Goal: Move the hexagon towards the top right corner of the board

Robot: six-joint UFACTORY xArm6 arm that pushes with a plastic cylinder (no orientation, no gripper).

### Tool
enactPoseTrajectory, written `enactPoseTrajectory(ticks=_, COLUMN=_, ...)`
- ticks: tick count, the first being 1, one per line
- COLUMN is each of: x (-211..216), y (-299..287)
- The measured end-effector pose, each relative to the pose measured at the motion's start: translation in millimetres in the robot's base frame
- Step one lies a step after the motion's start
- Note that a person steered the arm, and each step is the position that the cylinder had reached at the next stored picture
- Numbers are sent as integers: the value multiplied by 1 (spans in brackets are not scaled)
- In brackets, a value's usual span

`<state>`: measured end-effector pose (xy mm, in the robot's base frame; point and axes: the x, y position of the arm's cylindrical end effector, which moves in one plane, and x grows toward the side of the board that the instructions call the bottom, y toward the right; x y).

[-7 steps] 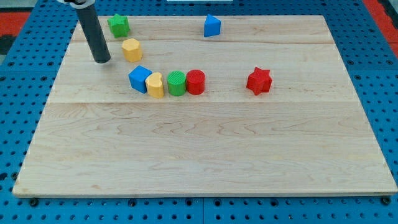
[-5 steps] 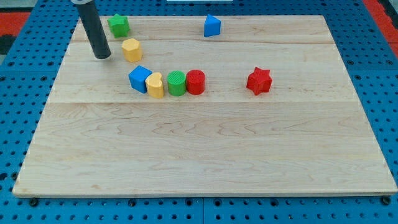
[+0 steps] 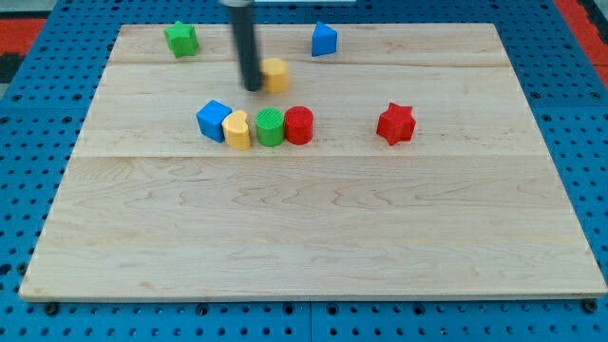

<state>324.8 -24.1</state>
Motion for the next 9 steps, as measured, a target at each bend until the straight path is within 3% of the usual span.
enactPoseTrajectory(ticks=1, x=9, y=88)
enactPoseTrajectory(ticks=2, x=14, y=106)
enactPoseTrajectory(ticks=3, x=16, y=88)
enactPoseTrajectory(ticks=4, x=-1, y=6)
enactPoseTrajectory(ticks=5, x=-14, y=11)
enactPoseTrajectory(ticks=6, x=-32, y=64)
enactPoseTrajectory(ticks=9, x=-47, y=42)
